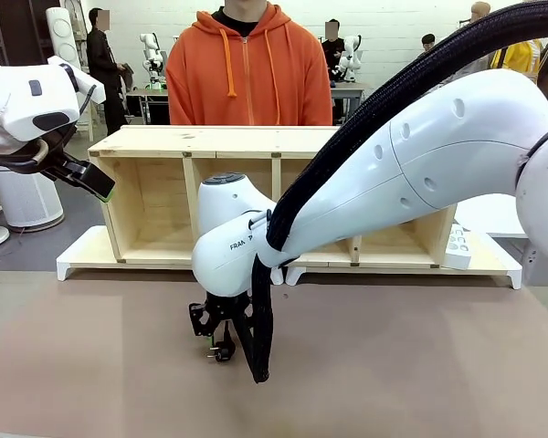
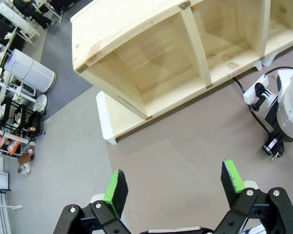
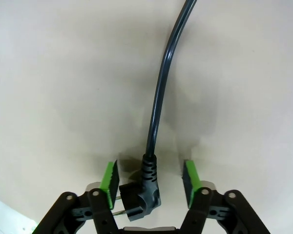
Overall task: Perform cable management.
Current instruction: When the cord part of the Power Cable appears at the lower middle area of the table and stops, grasp the cord part of the Power Cable.
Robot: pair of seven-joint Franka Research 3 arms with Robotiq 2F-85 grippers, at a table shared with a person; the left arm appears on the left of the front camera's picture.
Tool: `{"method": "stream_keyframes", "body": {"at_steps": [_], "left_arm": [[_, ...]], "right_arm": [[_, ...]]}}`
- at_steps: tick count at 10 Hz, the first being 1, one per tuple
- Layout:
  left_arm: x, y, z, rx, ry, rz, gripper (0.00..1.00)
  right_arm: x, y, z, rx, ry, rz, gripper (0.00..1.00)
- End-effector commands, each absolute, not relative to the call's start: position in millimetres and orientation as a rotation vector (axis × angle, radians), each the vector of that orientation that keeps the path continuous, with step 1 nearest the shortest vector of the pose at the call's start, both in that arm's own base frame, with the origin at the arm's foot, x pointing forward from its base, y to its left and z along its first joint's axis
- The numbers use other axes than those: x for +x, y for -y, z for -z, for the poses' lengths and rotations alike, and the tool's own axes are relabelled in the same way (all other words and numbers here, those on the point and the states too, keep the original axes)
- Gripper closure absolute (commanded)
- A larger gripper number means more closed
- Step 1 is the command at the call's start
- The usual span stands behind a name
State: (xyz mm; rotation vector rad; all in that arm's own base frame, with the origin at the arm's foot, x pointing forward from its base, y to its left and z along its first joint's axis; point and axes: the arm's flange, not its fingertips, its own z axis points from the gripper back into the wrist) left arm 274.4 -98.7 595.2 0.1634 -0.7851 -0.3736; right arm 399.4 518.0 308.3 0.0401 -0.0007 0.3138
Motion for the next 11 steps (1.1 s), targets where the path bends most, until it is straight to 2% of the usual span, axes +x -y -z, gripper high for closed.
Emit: {"method": "stream_keyframes", "body": {"at_steps": [1,6,7,8,9,11], "left_arm": [[276.8,99.5,-595.2,0.163,0.796,0.374,0.0],[276.8,99.5,-595.2,0.163,0.796,0.374,0.0],[276.8,99.5,-595.2,0.163,0.796,0.374,0.0],[276.8,99.5,-595.2,0.163,0.796,0.374,0.0],[276.8,99.5,-595.2,0.163,0.796,0.374,0.0],[276.8,99.5,-595.2,0.163,0.796,0.374,0.0]], "right_arm": [[401.8,-521.9,-310.5,0.017,0.029,-0.326,0.54],[401.9,-523.6,-312.9,0.03,0.027,-0.337,0.54],[402.8,-524.1,-312.5,0.017,0.022,-0.349,0.66],[402.7,-524.4,-313.0,0.012,0.017,-0.345,0.73],[401.9,-524.0,-313.2,0.007,0.016,-0.346,0.86],[402.9,-524.2,-314.3,0.006,0.015,-0.342,1.0]]}}
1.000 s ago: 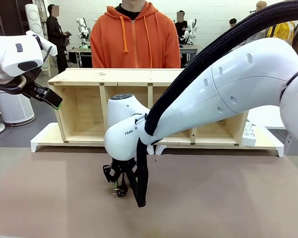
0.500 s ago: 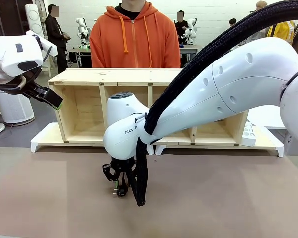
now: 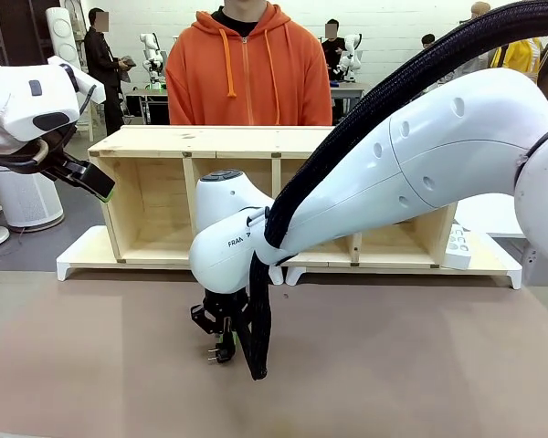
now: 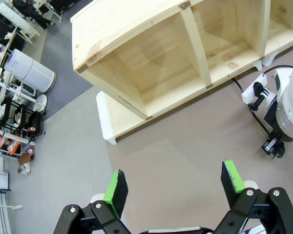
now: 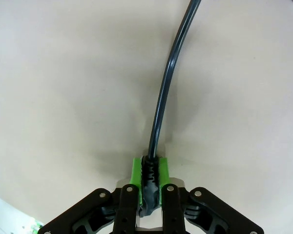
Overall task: Perform cable management.
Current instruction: When the cord part of the Power Cable appears at the lower middle area of the table and stops, grasp the cord part of the Power Cable, then pull the grasped Power Cable to the location of the Power Strip.
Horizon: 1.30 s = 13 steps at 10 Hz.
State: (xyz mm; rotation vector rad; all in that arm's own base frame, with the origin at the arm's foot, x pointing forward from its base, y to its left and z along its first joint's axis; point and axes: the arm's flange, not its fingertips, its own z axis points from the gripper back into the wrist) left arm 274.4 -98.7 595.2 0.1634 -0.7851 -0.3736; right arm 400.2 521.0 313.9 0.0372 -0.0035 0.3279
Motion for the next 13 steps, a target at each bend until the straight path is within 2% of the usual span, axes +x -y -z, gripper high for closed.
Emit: {"method": "stream_keyframes", "body": {"at_steps": [1,11,12,13], "left_arm": [[277,100,-595,0.163,0.796,0.374,0.0],[277,100,-595,0.163,0.796,0.374,0.0],[277,100,-595,0.163,0.796,0.374,0.0],[277,100,-595,0.163,0.796,0.374,0.0]], "right_arm": [[403,-524,-314,0.005,0.013,-0.343,1.0],[400,-521,-314,0.034,0.001,-0.328,1.0],[400,-521,-314,0.034,0.0,-0.327,0.84],[390,-515,-314,0.022,-0.003,-0.343,0.84]]}}
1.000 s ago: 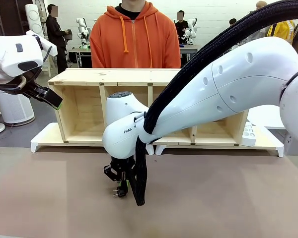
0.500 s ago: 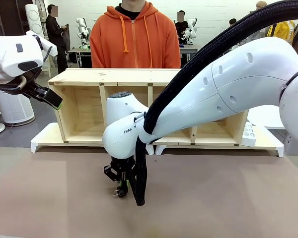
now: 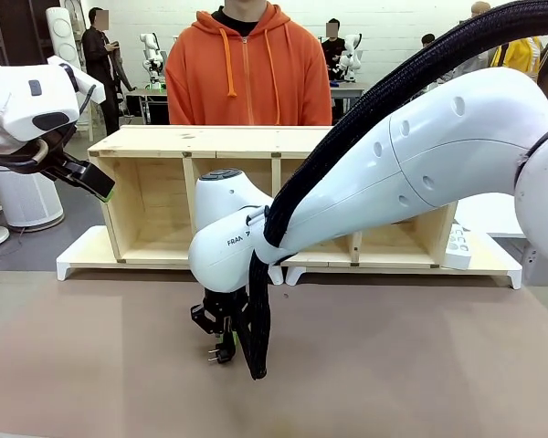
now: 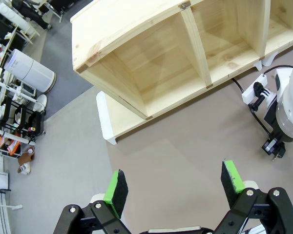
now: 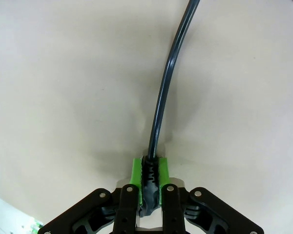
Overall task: Perform cable management.
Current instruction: Pull the grasped Power Cable to the location of the Power Strip.
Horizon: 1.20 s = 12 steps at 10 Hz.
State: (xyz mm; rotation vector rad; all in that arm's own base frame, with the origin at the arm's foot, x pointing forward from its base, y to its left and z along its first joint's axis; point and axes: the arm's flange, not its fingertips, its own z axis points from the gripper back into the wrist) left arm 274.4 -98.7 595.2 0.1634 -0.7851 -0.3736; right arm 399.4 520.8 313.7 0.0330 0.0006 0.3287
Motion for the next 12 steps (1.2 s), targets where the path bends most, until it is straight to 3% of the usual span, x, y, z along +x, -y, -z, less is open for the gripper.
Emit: {"method": "stream_keyframes", "body": {"at_steps": [1,12], "left_arm": [[277,100,-595,0.163,0.796,0.374,0.0],[277,100,-595,0.163,0.796,0.374,0.0]], "right_arm": [[378,-506,-318,0.03,0.001,-0.351,0.84],[280,-407,-371,0.016,0.205,-0.113,0.84]]}}
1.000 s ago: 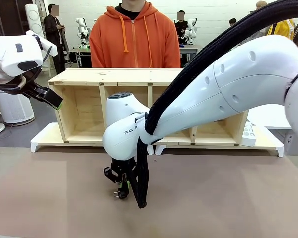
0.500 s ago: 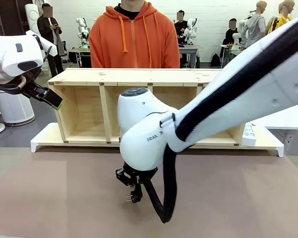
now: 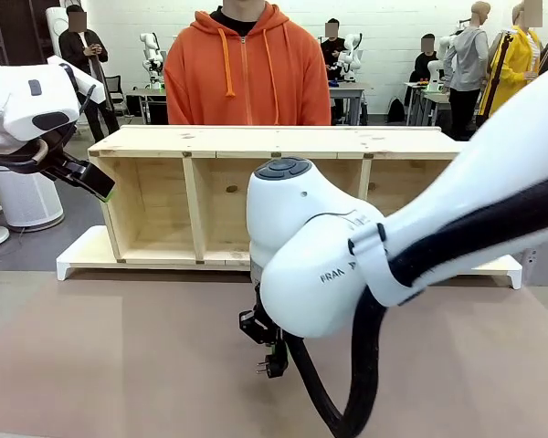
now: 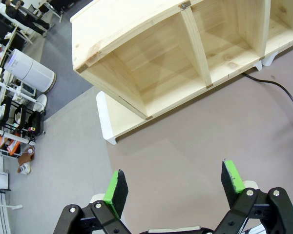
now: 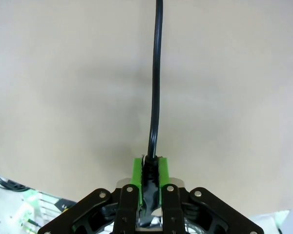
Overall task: Perform cable management.
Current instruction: Pull the grasped Power Cable to the location of the Power Strip.
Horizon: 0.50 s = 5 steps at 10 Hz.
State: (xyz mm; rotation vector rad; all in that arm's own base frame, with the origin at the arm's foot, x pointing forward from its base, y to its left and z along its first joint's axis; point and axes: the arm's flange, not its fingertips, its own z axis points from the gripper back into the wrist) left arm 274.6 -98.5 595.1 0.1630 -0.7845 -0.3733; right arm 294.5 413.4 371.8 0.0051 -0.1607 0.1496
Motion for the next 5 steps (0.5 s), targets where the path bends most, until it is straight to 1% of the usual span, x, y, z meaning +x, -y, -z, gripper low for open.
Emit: {"method": "stream_keyframes", "body": {"at_steps": [1,5], "left_arm": [[277,100,-595,0.163,0.796,0.374,0.0],[277,100,-595,0.163,0.796,0.374,0.0]], "right_arm": [[272,-403,-375,0.017,0.229,-0.086,0.84],[232,-379,-391,0.02,0.351,0.032,0.84]]}}
